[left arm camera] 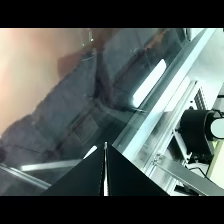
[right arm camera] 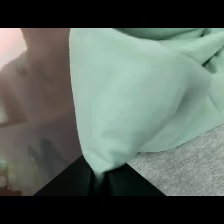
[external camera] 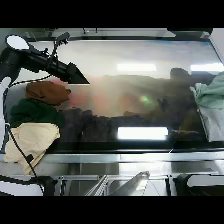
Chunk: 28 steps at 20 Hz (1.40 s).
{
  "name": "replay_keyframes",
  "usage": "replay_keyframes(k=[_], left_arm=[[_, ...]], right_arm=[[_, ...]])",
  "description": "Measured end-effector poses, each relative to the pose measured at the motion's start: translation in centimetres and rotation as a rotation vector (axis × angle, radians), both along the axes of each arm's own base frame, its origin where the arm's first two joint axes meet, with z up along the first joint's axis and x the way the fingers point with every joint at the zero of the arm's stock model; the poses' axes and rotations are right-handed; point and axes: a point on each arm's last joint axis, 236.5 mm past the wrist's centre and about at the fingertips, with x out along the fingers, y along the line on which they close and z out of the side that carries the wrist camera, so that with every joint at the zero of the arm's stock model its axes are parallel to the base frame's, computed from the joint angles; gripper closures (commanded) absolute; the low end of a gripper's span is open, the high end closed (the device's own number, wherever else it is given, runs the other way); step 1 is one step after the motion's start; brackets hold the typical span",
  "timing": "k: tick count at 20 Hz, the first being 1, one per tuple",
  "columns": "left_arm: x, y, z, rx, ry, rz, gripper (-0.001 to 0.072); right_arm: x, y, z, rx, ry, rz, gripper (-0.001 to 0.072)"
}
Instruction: Fold the shirts.
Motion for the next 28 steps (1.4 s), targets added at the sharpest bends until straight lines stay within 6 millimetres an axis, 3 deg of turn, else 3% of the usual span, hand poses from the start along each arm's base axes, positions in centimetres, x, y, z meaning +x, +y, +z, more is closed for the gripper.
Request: replay_keyframes(k=[4,7,9,11,13,15,17,22,28], left_arm=[[-0.3,0.0,0.0,0.001,0.007,-0.011,0.0690],[-0.3,0.0,0.0,0.001,0.007,-0.011,0.0690],[-0.4,0.0,0.0,0.001,0.009,-0.015,0.0690],[-0.4,0.0,0.0,0.001,0.008,-0.015,0.0689],[-0.4,0.0,0.0,0.001,0.008,-0.015,0.0690],[-0.3,0.0,0.0,0.001,0.006,-0.011,0.0689],[-0.1,0.0,0.0,0.001,0.001,-0.005,0.0689],[0.0,0.0,-0.1,0.001,-0.001,-0.002,0.0689],[0.0,0.0,-0.1,0.001,-0.001,-0.002,0.0689]], right_arm=[[0.5,0.1,2.1,-0.017,-0.064,-0.029,0.0688],[3.3,-0.2,4.6,-0.021,-0.221,-0.046,0.0688],[6.0,-0.1,7.3,-0.002,-0.387,-0.049,0.0689],[8.6,0.2,11.3,0.034,-0.591,-0.044,0.0689],[10.0,0.2,14.4,0.057,-0.728,-0.047,0.0689],[10.4,-0.2,15.4,0.050,-0.777,-0.050,0.0689],[10.2,-0.5,14.7,0.025,-0.749,-0.041,0.0690],[8.4,-0.9,9.6,-0.071,-0.534,0.021,0.0691],[4.7,0.3,5.0,-0.030,-0.330,0.147,0.0691]])
